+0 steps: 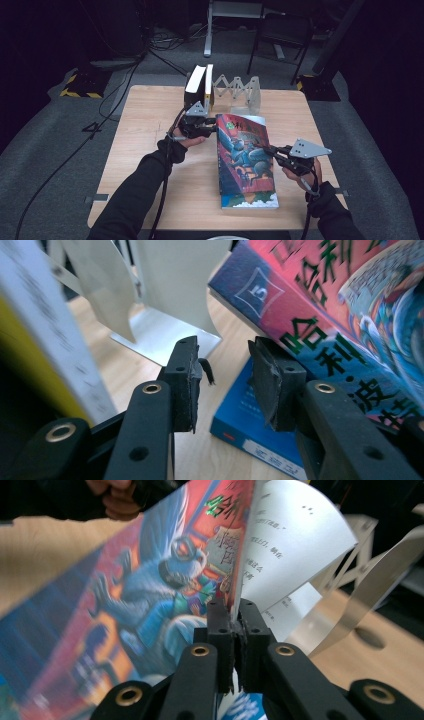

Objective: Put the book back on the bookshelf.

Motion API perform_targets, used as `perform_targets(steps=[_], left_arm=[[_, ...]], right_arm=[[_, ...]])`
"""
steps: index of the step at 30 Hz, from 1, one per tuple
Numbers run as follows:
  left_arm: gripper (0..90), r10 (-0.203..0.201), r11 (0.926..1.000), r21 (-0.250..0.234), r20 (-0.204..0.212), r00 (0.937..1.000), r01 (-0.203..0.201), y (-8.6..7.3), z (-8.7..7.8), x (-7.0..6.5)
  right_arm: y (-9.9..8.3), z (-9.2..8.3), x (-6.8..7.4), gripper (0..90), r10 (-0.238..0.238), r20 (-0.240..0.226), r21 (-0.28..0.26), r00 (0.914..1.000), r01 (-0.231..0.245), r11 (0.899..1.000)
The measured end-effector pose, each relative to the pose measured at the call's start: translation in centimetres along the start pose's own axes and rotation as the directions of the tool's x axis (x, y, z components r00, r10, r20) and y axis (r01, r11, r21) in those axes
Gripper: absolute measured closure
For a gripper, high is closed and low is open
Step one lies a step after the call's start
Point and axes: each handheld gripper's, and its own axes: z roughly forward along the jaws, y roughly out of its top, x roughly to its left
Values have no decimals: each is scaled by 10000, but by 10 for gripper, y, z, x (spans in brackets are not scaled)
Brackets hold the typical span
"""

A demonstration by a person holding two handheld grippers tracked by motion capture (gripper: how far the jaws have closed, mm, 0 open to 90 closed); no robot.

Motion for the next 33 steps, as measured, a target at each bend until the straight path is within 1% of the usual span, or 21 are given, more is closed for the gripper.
perform_targets(steps=[2, 3, 6, 8, 9, 11, 13, 14, 15, 17, 18, 19, 21, 22, 23, 24, 25, 27, 29, 32, 33], left_arm=[[633, -194, 9998, -74, 151, 9997, 196, 1, -2, 2], [633, -189, 9997, -150, 177, 9997, 192, 1, -2, 2], [634, -367, 9984, -404, 453, 9983, 385, -2, 0, -2], [634, -228, 9988, -426, 464, 9987, 248, -1, 0, -7], [634, -170, 9986, -482, 620, 9979, 200, 0, 1, -10], [634, -75, 9984, -546, 675, 9977, 112, 3, 0, -14], [646, -38, 9982, -598, 802, 9968, 86, 5, 0, -15], [646, 5, 9978, -655, 965, 9953, 58, 7, 0, -17], [651, 69, 9976, -695, 1084, 9941, 6, 9, 1, -19], [659, 288, 9966, -808, 1249, 9918, -187, 13, 4, -24], [659, 350, 9952, -957, 1386, 9897, -217, 14, 4, -26], [659, 382, 9940, -1069, 1435, 9889, -229, 15, 5, -28], [664, 454, 9931, -1134, 1489, 9878, -286, 17, 4, -30], [664, 504, 9934, -1099, 1487, 9876, -342, 17, 4, -29], [664, 473, 9942, -1022, 1450, 9883, -326, 16, 3, -28], [664, 473, 9942, -1022, 1450, 9883, -326, 16, 3, -28], [664, 413, 9945, -1014, 1381, 9896, -273, 15, 3, -27], [664, 337, 9943, -1051, 1302, 9909, -200, 15, 1, -24], [665, 283, 9941, -1070, 1224, 9921, -152, 15, -1, -21], [694, 36, 9914, -1306, 1222, 9925, 125, 17, -4, -16], [712, 71, 9910, -1338, 1135, 9935, 82, 20, -6, -15]], right_arm=[[4, -1, 0, 868, -174, 257, -213, 9995, 179, 9996], [5, -2, 2, 869, -264, 333, -275, 9991, 273, 9992], [-2, -8, 10, 868, -342, 515, -542, 9981, 370, 9978], [-7, -11, 12, 867, -318, 615, -609, 9976, 356, 9975], [-9, -14, 13, 866, -238, 560, -672, 9981, 276, 9974], [-12, -20, 13, 855, -98, 438, -795, 9990, 133, 9967], [-13, -23, 13, 838, -96, 422, -849, 9991, 132, 9963], [-12, -24, 13, 802, -139, 380, -877, 9992, 172, 9960], [-11, -24, 10, 766, 75, 12, -898, 10000, -74, 9959], [-6, -24, 8, 680, 32, -138, -951, 9999, -45, 9955], [-3, -21, 7, 638, 115, -445, -807, 9989, -150, 9966], [1, -19, 7, 627, 48, -410, -780, 9991, -80, 9969], [8, -16, 7, 632, 131, -641, -545, 9979, -166, 9984], [9, -15, 6, 658, 176, -632, -451, 9978, -205, 9988], [9, -15, 3, 735, 298, -556, -406, 9980, -320, 9987], [9, -15, 3, 735, 298, -556, -406, 9980, -320, 9987], [9, -16, 1, 796, 455, -604, -432, 9971, -481, 9979], [8, -17, 1, 843, 617, -708, -507, 9956, -654, 9966], [9, -14, 6, 853, 404, -458, -518, 9981, -428, 9977], [12, -12, 10, 861, 28, -64, -849, 10000, -33, 9964], [16, -11, 11, 862, -191, 166, -970, 9997, 206, 9951]])
